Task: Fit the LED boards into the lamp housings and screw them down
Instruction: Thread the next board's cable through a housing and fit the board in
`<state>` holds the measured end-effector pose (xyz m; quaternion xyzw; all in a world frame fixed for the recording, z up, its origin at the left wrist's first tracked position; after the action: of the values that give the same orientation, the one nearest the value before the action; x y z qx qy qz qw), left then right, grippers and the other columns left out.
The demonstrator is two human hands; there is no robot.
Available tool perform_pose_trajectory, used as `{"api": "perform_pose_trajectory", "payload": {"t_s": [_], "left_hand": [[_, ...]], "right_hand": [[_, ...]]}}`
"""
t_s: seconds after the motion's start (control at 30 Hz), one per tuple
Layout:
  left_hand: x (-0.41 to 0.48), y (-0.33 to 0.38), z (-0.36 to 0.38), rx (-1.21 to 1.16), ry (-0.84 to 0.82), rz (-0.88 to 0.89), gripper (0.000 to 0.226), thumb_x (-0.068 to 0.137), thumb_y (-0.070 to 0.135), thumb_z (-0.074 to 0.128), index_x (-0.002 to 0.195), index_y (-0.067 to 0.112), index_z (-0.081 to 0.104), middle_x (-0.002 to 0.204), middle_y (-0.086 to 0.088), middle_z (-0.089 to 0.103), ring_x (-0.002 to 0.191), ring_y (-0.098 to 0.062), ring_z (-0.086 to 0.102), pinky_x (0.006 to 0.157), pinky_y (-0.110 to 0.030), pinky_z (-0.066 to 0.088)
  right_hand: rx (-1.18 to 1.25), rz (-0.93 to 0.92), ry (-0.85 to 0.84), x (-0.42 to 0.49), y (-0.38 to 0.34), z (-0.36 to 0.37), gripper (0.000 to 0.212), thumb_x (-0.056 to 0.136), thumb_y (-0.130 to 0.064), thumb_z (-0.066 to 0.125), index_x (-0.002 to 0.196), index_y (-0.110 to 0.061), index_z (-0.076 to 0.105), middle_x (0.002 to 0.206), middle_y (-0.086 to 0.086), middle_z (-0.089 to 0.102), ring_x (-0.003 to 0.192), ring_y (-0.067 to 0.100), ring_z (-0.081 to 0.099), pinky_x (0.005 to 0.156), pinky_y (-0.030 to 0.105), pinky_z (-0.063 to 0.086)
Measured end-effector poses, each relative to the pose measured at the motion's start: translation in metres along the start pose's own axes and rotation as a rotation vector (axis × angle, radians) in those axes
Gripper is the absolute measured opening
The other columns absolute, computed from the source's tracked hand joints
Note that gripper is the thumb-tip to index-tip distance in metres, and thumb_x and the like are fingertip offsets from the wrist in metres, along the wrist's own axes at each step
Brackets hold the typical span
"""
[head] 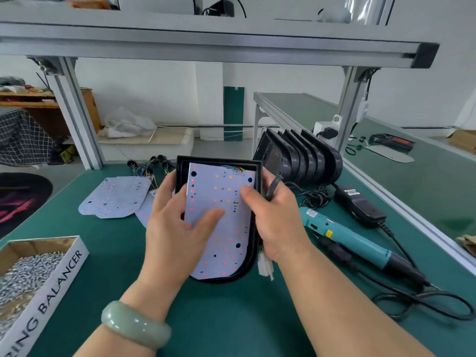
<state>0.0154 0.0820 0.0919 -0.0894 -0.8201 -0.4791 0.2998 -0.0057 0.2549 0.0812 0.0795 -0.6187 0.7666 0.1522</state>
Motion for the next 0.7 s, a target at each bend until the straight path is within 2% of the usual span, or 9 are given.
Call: {"api": "perform_pose_trajectory", "payload": {"t_s": [0.07,0.13,0.2,0.27,0.37,0.43,0.53,0.63,0.7], "left_hand": [[-0.002,0.012,-0.006,-0.281,0.048,0.068,0.039,0.082,0.032,0.066,0.119,0.021,0.057,0.133,0.004,0.051,0.123,-0.002,0.051,0.092,-0.006,0.037],[0.001,0.006,-0.014,-0.500,0.104,0.035,0.041,0.087,0.016,0.064,0.124,0.021,0.046,0.130,0.001,0.052,0.105,-0.003,0.063,0.082,-0.010,0.047],[0.006,-0.008,0.001,-0.455,-0.052,-0.118,0.044,0.092,0.014,0.060,0.130,0.028,0.045,0.124,0.007,0.060,0.095,-0.004,0.066,0.077,-0.014,0.049],[0.002,-0.020,0.022,-0.317,-0.236,-0.211,0.024,0.097,0.018,0.052,0.118,0.029,0.058,0.094,0.003,0.072,0.078,-0.002,0.065,0.072,-0.018,0.049],[0.005,-0.018,0.010,-0.089,-0.068,-0.182,0.011,0.095,0.022,0.053,0.086,0.025,0.058,0.062,0.004,0.059,0.051,0.003,0.051,0.047,-0.008,0.037],[0.004,-0.020,0.008,-0.112,-0.045,-0.207,0.008,0.092,0.027,0.057,0.084,0.026,0.057,0.067,0.007,0.062,0.056,0.003,0.055,0.050,-0.009,0.039],[-0.006,-0.031,0.032,-0.299,-0.270,-0.346,0.006,0.089,0.027,0.064,0.088,0.022,0.065,0.082,0.003,0.074,0.075,-0.013,0.070,0.064,-0.029,0.055],[-0.009,-0.029,0.039,-0.357,-0.314,-0.352,0.010,0.087,0.012,0.067,0.088,0.022,0.067,0.080,0.013,0.075,0.071,-0.007,0.071,0.056,-0.018,0.053],[-0.007,-0.027,0.038,-0.391,-0.307,-0.353,0.015,0.086,0.008,0.067,0.088,0.022,0.067,0.081,0.012,0.075,0.072,-0.009,0.072,0.060,-0.023,0.053]], "right_hand": [[0.060,0.003,0.007,0.001,0.001,-0.006,0.032,0.094,0.004,0.049,0.112,-0.016,0.066,0.107,0.004,0.073,0.096,0.018,0.069,0.086,0.032,0.056],[0.137,0.039,0.063,0.002,0.008,-0.017,0.031,0.095,0.002,0.049,0.102,-0.020,0.069,0.098,0.000,0.074,0.085,0.014,0.069,0.079,0.032,0.057],[0.194,0.046,0.085,0.001,0.010,-0.024,0.030,0.096,0.002,0.049,0.099,-0.020,0.069,0.093,-0.001,0.074,0.083,0.014,0.069,0.076,0.033,0.057],[0.215,0.015,0.032,0.001,0.008,-0.019,0.029,0.096,0.001,0.049,0.103,-0.019,0.068,0.099,0.002,0.074,0.089,0.018,0.069,0.080,0.036,0.057],[0.204,-0.038,-0.085,-0.003,-0.001,-0.006,0.029,0.089,-0.001,0.056,0.111,-0.017,0.065,0.109,0.012,0.070,0.099,0.028,0.066,0.090,0.048,0.054],[0.146,-0.076,-0.081,-0.005,-0.005,-0.005,0.030,0.085,-0.003,0.056,0.110,-0.016,0.065,0.107,0.013,0.070,0.098,0.029,0.065,0.089,0.046,0.054],[0.069,-0.120,0.029,-0.005,-0.009,-0.018,0.023,0.088,0.003,0.057,0.102,-0.012,0.068,0.095,0.005,0.072,0.087,0.019,0.067,0.080,0.035,0.056],[0.082,-0.117,0.088,-0.005,-0.008,-0.026,0.020,0.084,0.004,0.062,0.096,-0.011,0.068,0.090,0.003,0.073,0.082,0.017,0.067,0.074,0.032,0.056],[0.114,-0.114,0.062,-0.004,-0.009,-0.024,0.017,0.082,-0.004,0.065,0.093,-0.017,0.068,0.089,0.001,0.073,0.082,0.015,0.068,0.071,0.028,0.055]]}}
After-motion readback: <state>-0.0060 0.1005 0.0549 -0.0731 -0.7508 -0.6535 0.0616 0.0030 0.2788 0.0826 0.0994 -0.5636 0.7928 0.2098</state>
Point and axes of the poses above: each hand's wrist, its own x-axis towards the middle knuckle, its own z-axis out of the palm, y = z × x, the point moved 10 cm from there along x, towards the middle knuckle
